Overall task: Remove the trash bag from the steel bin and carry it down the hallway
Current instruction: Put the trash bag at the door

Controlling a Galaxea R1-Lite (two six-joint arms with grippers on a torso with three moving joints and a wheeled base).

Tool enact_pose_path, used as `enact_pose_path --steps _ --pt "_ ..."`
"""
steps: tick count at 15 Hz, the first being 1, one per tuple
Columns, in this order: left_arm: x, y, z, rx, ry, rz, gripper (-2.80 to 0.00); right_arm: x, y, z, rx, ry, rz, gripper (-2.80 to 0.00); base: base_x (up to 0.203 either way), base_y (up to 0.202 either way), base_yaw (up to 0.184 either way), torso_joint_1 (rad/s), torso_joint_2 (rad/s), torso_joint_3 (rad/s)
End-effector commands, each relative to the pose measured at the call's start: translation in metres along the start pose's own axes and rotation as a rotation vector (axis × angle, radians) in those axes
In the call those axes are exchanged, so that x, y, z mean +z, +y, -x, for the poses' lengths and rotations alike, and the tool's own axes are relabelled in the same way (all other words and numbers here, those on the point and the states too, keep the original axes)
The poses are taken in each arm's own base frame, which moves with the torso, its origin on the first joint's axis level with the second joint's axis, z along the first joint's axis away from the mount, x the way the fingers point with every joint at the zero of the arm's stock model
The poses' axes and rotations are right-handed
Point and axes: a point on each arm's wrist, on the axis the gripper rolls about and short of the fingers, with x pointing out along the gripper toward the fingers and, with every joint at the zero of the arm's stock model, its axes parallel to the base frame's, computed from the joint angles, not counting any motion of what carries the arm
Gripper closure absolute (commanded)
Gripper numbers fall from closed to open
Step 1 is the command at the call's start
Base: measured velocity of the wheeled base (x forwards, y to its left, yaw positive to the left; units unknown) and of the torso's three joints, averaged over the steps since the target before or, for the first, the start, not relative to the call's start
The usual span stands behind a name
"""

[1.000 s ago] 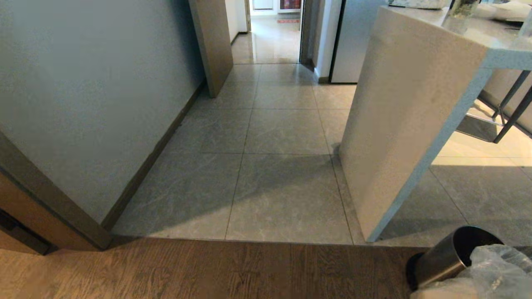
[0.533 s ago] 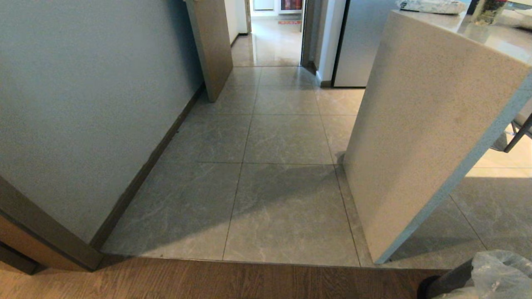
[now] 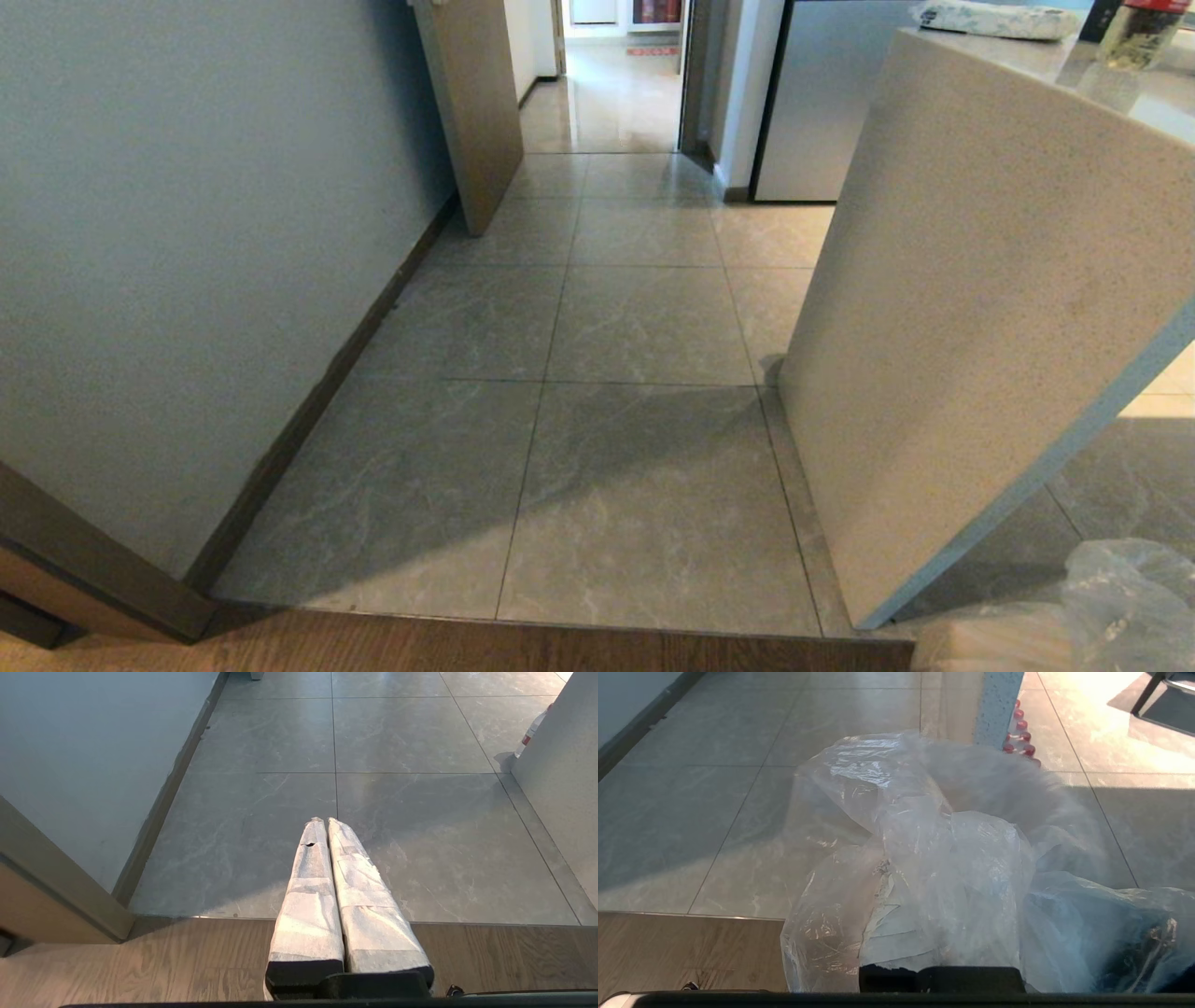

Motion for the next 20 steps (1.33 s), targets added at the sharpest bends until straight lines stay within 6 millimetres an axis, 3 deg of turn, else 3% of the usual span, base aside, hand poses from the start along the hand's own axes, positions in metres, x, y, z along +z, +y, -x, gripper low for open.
enact_pose_path --steps 1,9,15,20 --pt "0.0000 0.0000 0.0000 0.000 0.000 0.001 0.00 -0.0003 0.0000 -0.0002 0.000 0.003 0.000 0.00 0.000 0.000 0.000 0.000 0.00 0.000" --pt "0.0000 0.0000 0.0000 0.000 0.000 0.001 0.00 -0.0003 0.0000 -0.0002 0.000 0.003 0.000 0.00 0.000 0.000 0.000 0.000 0.00 0.000" --pt "0.0000 0.0000 0.0000 0.000 0.000 0.001 0.00 -0.0003 0.0000 -0.0002 0.000 0.003 0.000 0.00 0.031 0.167 0.000 0.003 0.00 0.004" --pt "0.0000 0.0000 0.0000 0.000 0.000 0.000 0.00 -0.0003 0.0000 -0.0002 0.000 0.003 0.000 0.00 0.017 0.018 0.002 0.000 0.00 0.000"
